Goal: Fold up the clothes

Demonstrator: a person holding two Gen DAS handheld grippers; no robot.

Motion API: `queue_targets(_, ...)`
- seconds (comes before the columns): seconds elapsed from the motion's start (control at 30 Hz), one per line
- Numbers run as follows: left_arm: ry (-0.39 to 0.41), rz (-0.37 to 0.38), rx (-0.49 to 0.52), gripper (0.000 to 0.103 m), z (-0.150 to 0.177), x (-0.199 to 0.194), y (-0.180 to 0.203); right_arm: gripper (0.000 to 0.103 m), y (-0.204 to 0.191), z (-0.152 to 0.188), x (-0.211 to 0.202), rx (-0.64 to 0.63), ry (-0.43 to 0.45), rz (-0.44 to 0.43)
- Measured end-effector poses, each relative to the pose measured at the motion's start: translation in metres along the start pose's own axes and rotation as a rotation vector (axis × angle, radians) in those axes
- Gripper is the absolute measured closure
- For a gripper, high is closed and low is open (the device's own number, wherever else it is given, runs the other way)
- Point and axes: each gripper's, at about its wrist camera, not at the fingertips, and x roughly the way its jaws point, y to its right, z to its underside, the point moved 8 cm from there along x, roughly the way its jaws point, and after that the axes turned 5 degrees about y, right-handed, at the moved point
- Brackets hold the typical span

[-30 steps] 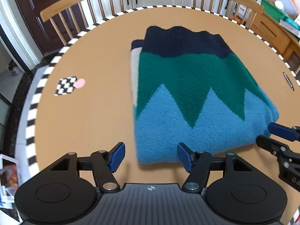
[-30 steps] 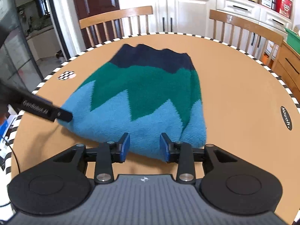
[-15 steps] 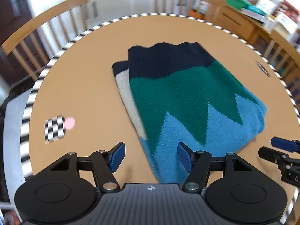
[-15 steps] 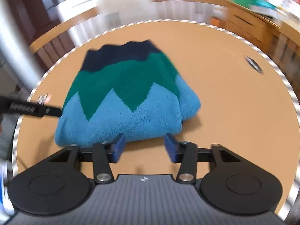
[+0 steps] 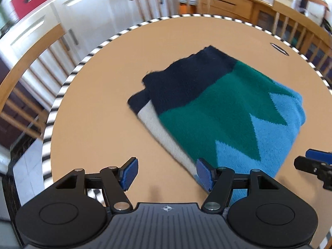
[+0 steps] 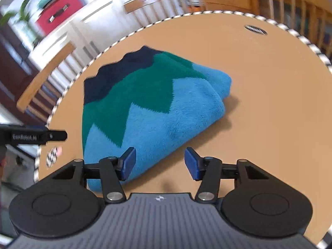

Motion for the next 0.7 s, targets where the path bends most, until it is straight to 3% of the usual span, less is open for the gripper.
queue_targets(0.2, 0.041, 0.082, 0.165, 0.037, -0.044, 0.028, -0.015, 0.049, 0.003, 0.011, 0.008, 0.149, 0.03, 0.092)
queue_targets(0.33, 0.093, 0.152, 0.293, 0.036, -0.08, 0.052, -0.029, 0.047, -0.001, 0.017, 0.011, 0.269, 0.097, 0.208)
queue_targets(0.47, 0.127, 0.318, 0.398, 0.029, -0.109, 0.068, -0.032, 0.048, -0.009, 0.023, 0.014, 0.375, 0.193, 0.313)
queue_targets(0.53, 0.129, 0.426, 0.437, 0.023, -0.125, 0.08, -0.031, 0.048, -0.005, 0.026, 0.016, 0.476, 0.221, 0.318)
queue_targets(0.6, 0.084, 0.518, 0.45, 0.023, -0.137, 0.101, -0.029, 0.048, 0.003, 0.032, 0.017, 0.59, 0.246, 0.3)
queue_targets(0.7, -0.061, 0.635, 0.386, 0.028, -0.149, 0.14, -0.024, 0.047, 0.014, 0.04, 0.021, 0.736, 0.274, 0.275)
